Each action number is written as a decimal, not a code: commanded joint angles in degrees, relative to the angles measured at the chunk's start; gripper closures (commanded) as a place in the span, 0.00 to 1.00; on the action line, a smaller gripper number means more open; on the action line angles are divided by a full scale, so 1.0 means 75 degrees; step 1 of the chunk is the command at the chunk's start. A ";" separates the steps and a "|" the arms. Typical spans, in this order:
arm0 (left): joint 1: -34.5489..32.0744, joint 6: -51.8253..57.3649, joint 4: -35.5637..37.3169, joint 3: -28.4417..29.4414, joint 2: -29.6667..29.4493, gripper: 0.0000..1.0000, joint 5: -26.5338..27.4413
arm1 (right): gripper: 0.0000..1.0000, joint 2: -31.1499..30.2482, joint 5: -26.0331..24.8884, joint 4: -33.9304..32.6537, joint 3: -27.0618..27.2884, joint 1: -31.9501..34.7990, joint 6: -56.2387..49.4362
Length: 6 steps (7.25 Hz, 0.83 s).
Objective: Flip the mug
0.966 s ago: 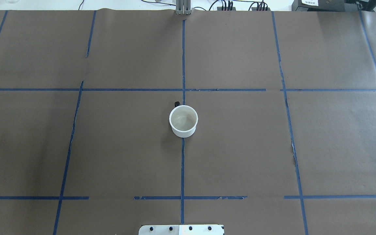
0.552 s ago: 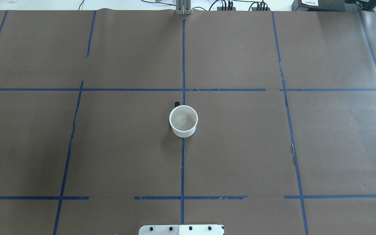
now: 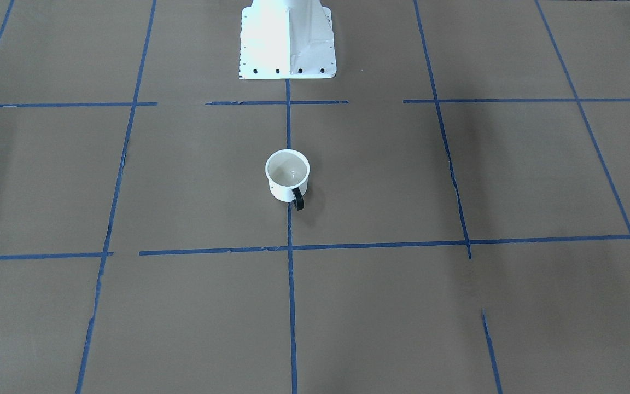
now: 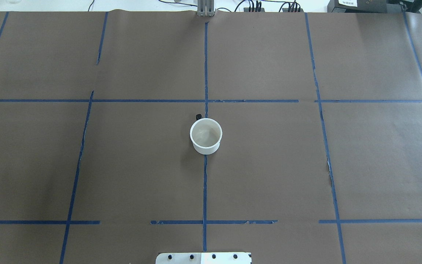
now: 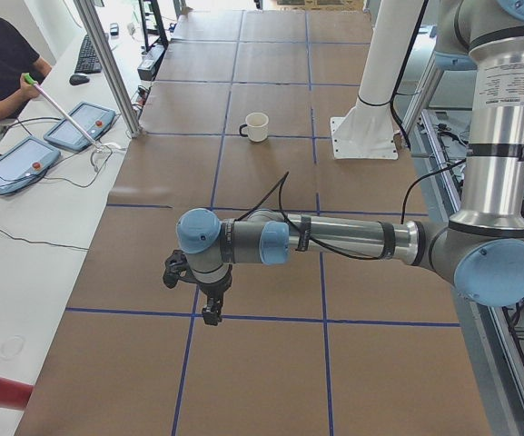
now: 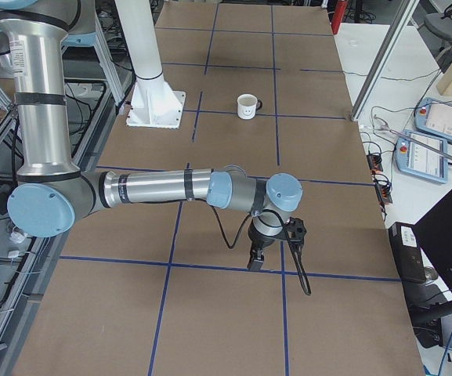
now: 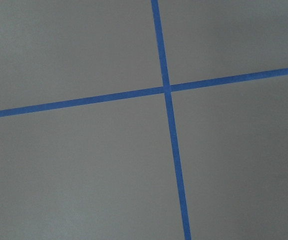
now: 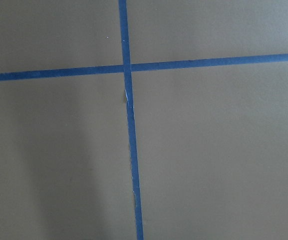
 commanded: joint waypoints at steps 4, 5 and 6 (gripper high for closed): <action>-0.0052 0.0003 0.0062 0.0005 0.0032 0.00 -0.0001 | 0.00 -0.0002 0.0000 0.0000 0.0000 0.0000 0.0001; -0.0052 -0.0009 0.0062 0.0005 0.0032 0.00 -0.0001 | 0.00 -0.0002 0.0000 0.0000 0.0000 0.0000 0.0001; -0.0052 -0.0009 0.0074 0.0005 0.0020 0.00 -0.0001 | 0.00 -0.0002 0.0000 0.0000 0.0000 0.0000 0.0001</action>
